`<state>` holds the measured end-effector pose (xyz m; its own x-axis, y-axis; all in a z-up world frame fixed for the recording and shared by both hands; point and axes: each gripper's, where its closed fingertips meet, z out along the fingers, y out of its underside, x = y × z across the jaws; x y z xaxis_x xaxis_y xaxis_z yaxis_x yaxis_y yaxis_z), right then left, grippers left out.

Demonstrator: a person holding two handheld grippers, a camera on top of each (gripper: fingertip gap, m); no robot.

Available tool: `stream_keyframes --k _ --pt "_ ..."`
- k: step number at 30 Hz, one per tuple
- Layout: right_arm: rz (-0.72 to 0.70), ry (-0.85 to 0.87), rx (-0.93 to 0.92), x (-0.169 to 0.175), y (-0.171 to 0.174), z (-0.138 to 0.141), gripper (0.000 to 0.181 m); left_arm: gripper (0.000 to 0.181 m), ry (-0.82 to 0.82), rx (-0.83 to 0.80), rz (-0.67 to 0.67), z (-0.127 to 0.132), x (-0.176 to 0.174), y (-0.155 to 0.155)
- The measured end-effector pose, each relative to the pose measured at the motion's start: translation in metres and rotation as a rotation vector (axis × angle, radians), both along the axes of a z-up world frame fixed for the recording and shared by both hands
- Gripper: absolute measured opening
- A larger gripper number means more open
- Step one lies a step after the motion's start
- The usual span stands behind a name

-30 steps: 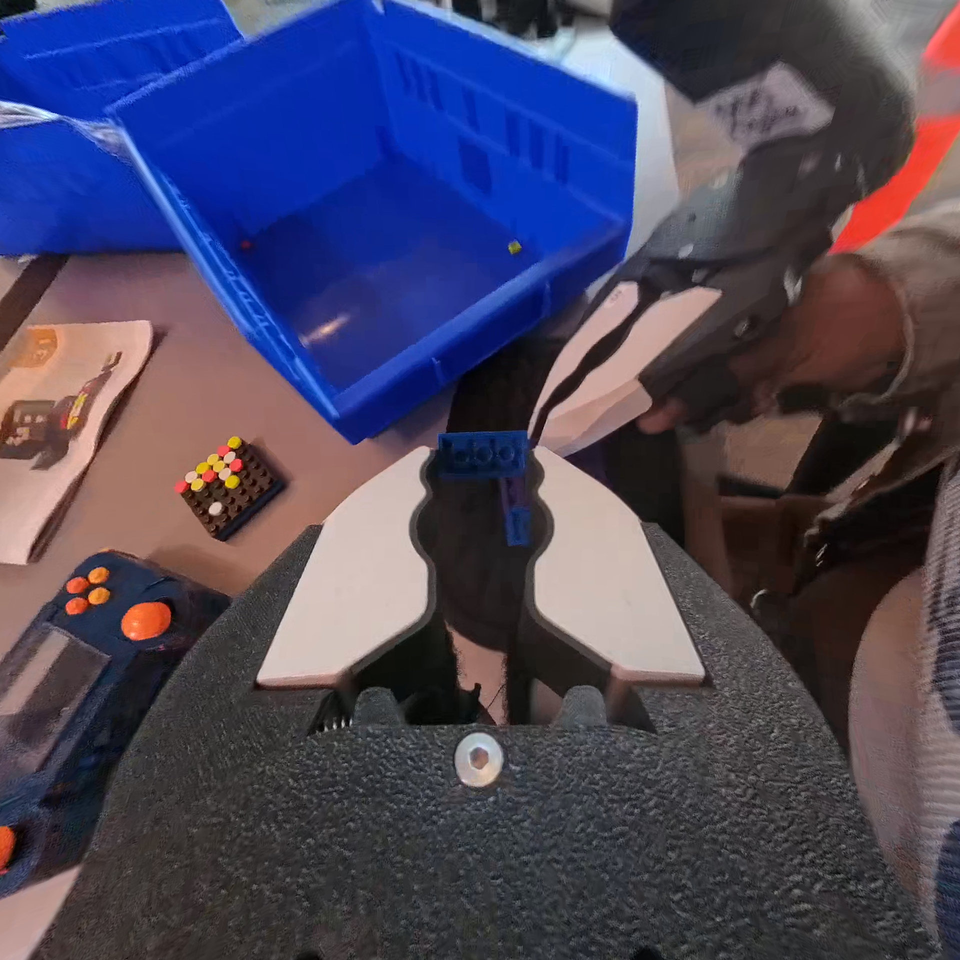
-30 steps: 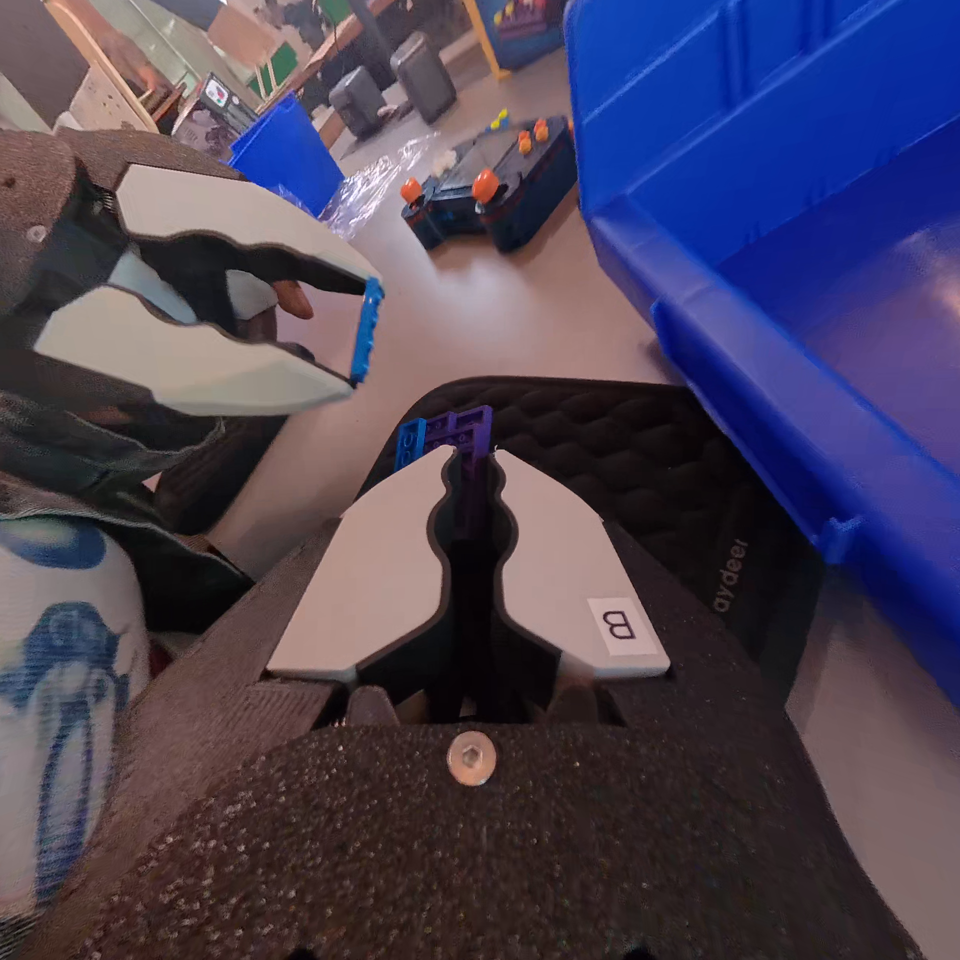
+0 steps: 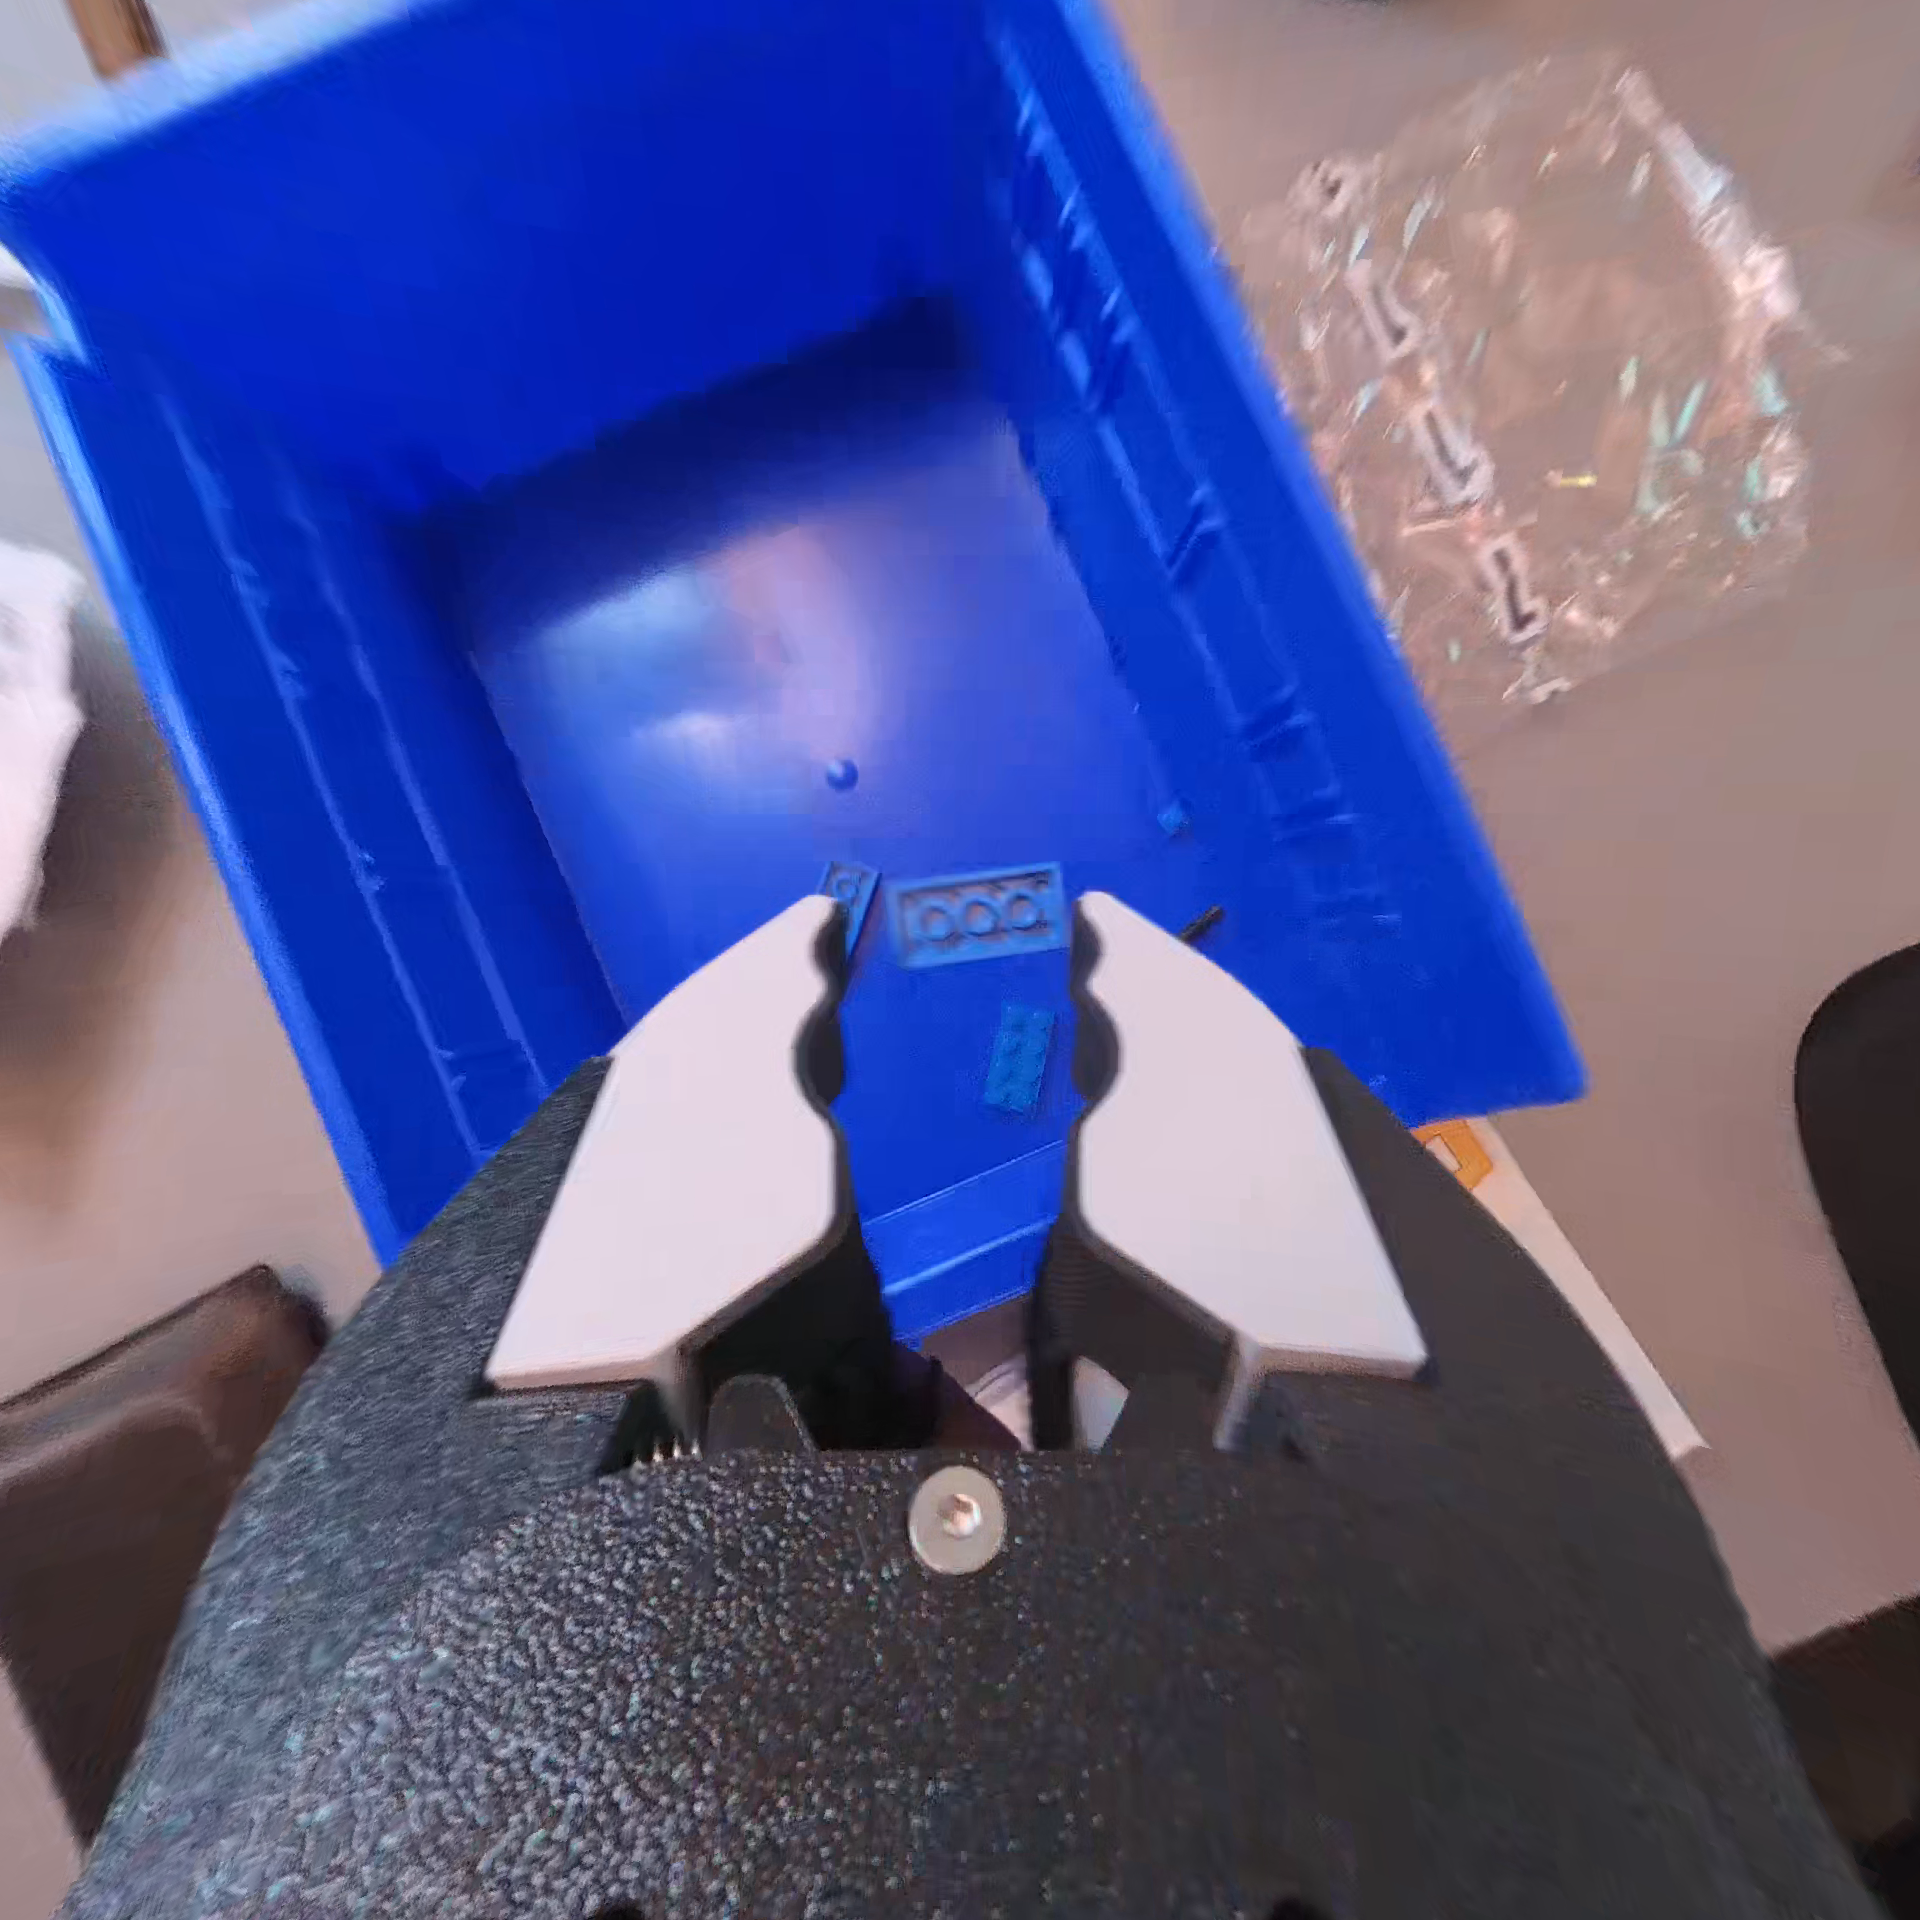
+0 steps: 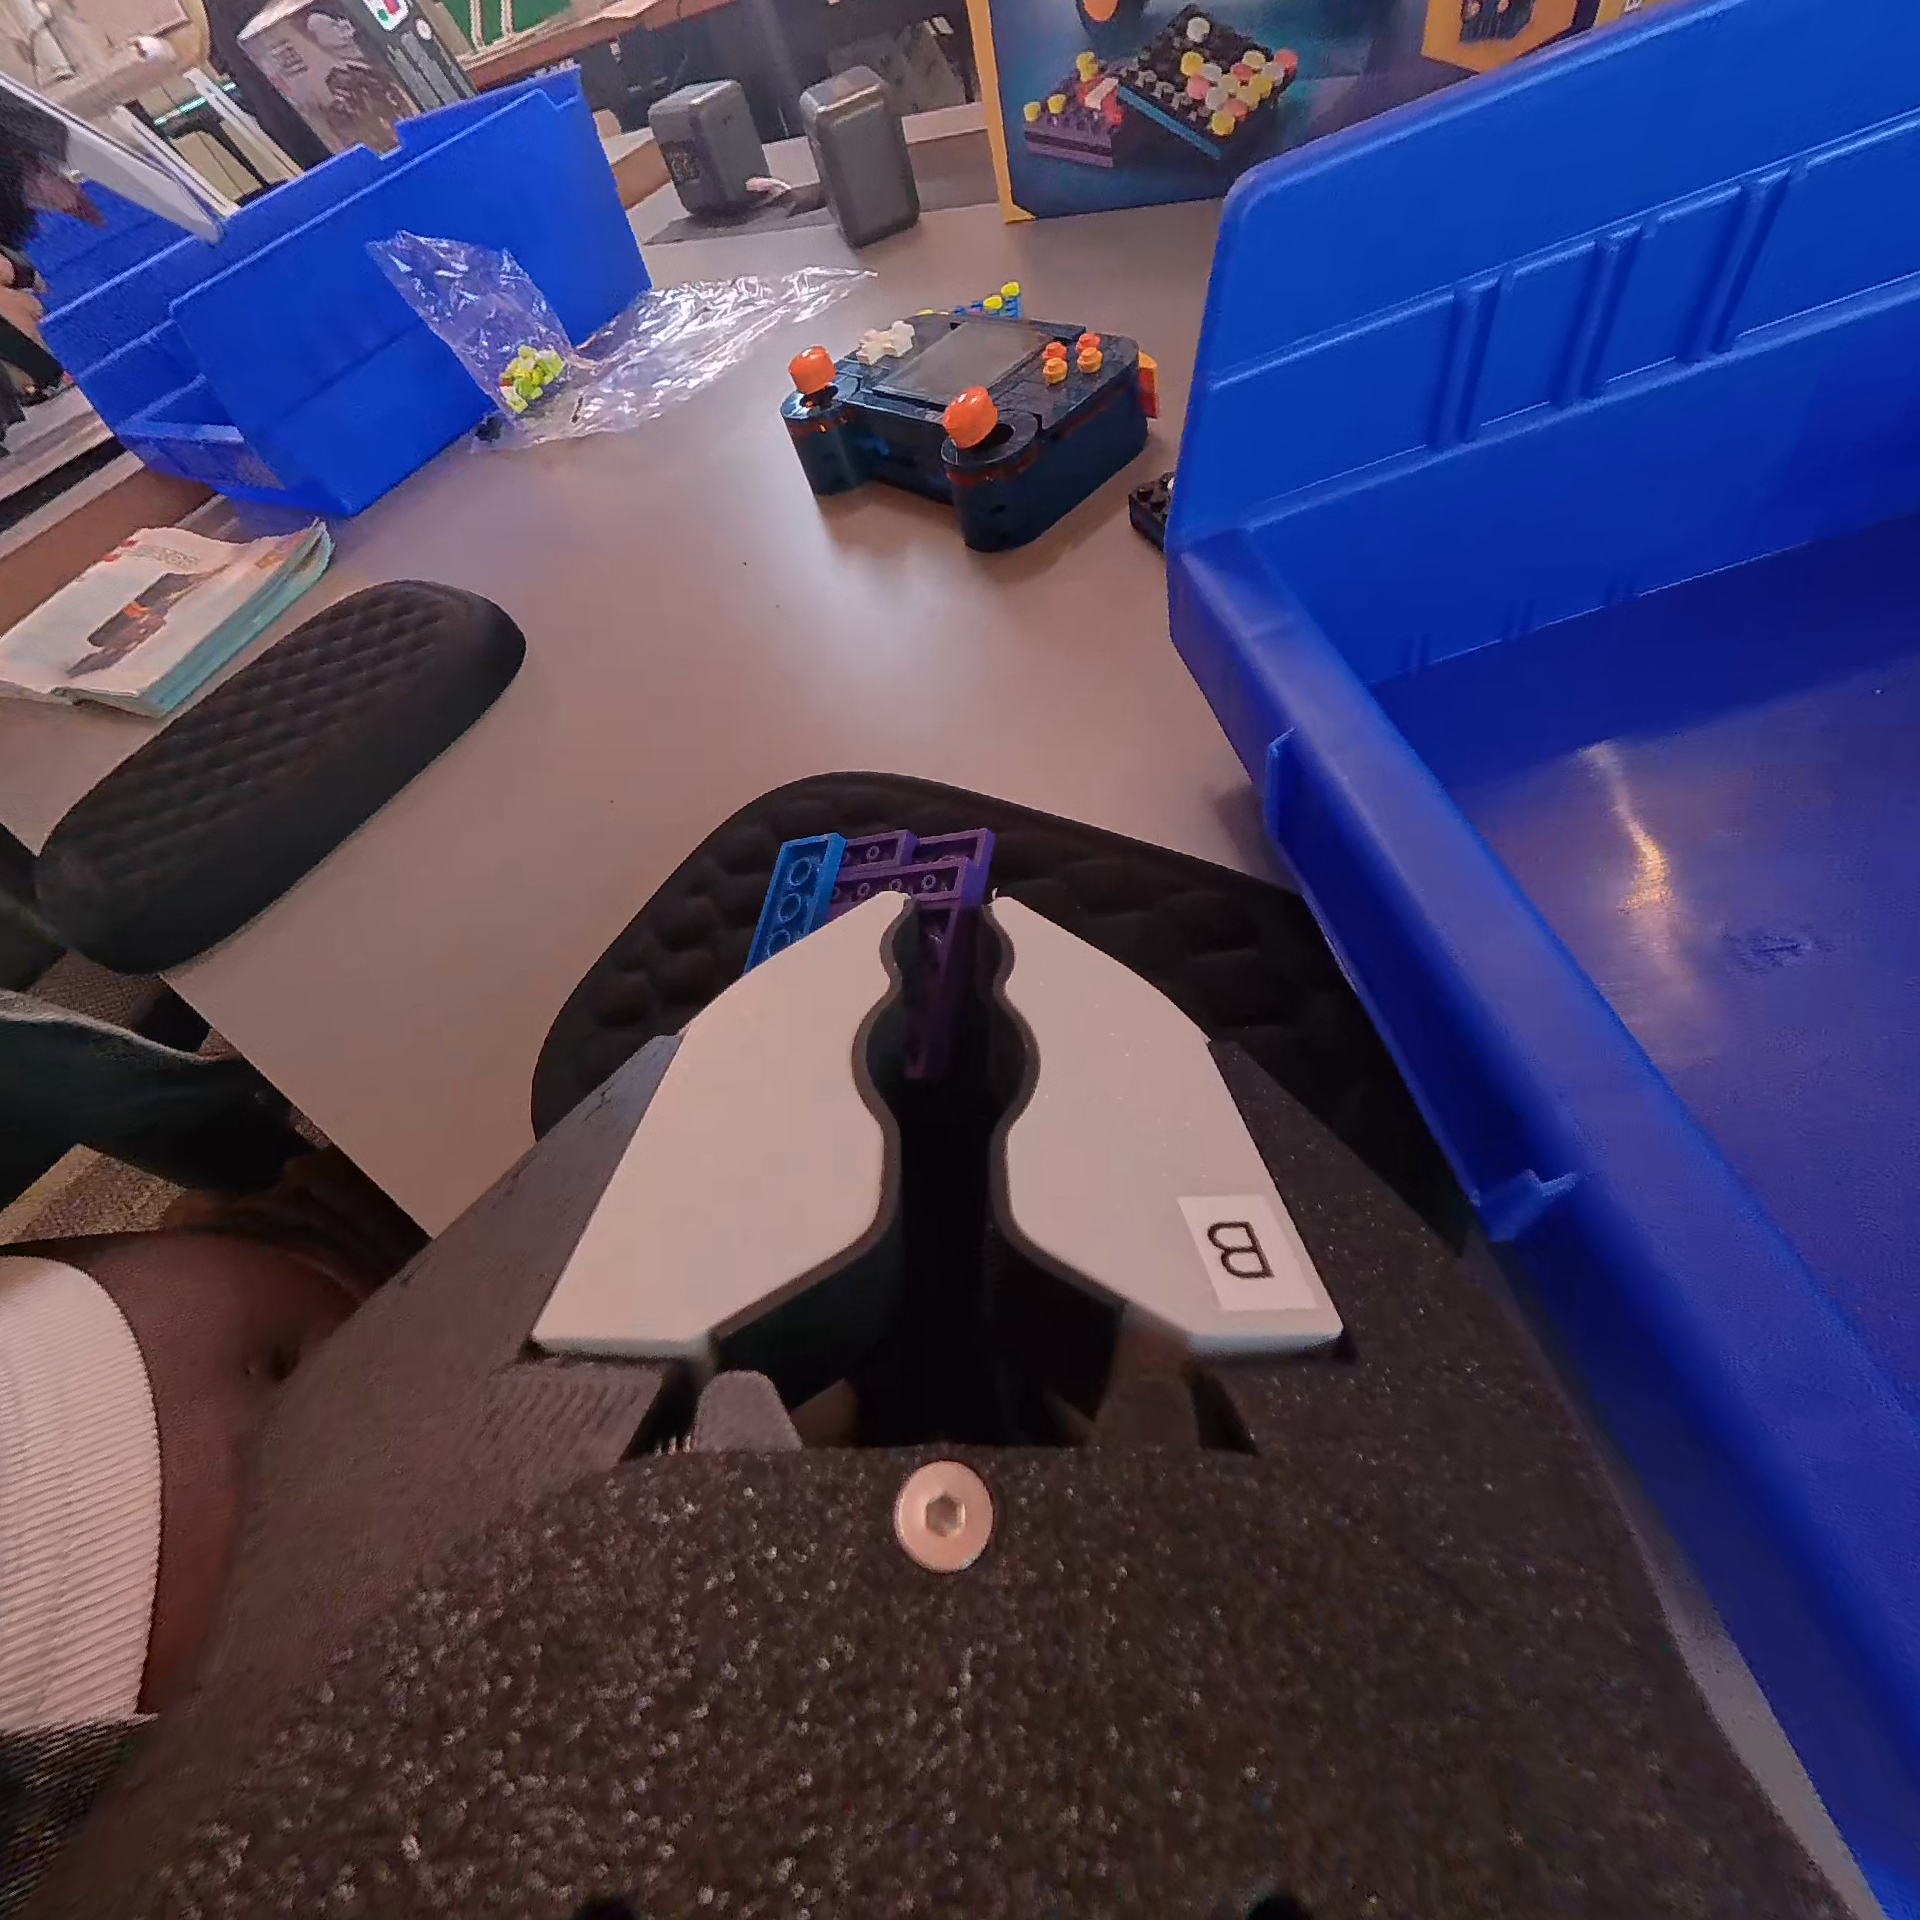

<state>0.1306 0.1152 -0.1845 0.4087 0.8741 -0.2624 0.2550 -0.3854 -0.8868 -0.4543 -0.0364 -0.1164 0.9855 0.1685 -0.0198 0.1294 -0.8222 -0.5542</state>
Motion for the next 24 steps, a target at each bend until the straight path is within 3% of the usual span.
stream_keyframes --k 3,6,9,12,14,17,20,24 --pt "-0.001 -0.007 0.007 0.0 0.0 0.0 0.011 0.07 -0.054 -0.053 0.051 -0.018 -0.014 -0.003" --pt "-0.002 -0.007 0.007 0.0 0.0 0.0 0.011 0.078 -0.02 -0.013 0.072 -0.014 -0.019 0.0" --pt "0.0 -0.006 0.0 0.0 0.0 -0.001 0.011 0.079 0.084 0.108 0.07 0.011 -0.016 0.01" --pt "0.001 -0.005 -0.011 0.0 0.0 -0.001 0.011 0.078 0.228 0.296 0.009 0.055 0.02 0.028" --pt "0.001 -0.003 -0.02 0.0 0.0 -0.001 0.011 0.075 0.258 0.414 -0.113 0.079 0.079 0.044" --pt "0.001 0.012 -0.047 0.001 0.0 0.0 0.011 0.073 0.23 0.483 -0.384 0.086 0.2 0.065" --pt "0.007 0.031 -0.068 0.002 0.0 0.003 0.011 0.066 0.164 0.497 -0.66 0.065 0.331 0.078" --pt "0.028 0.036 -0.097 0.005 -0.001 0.004 0.01 0.062 0.006 0.46 -0.94 0.012 0.475 0.086"
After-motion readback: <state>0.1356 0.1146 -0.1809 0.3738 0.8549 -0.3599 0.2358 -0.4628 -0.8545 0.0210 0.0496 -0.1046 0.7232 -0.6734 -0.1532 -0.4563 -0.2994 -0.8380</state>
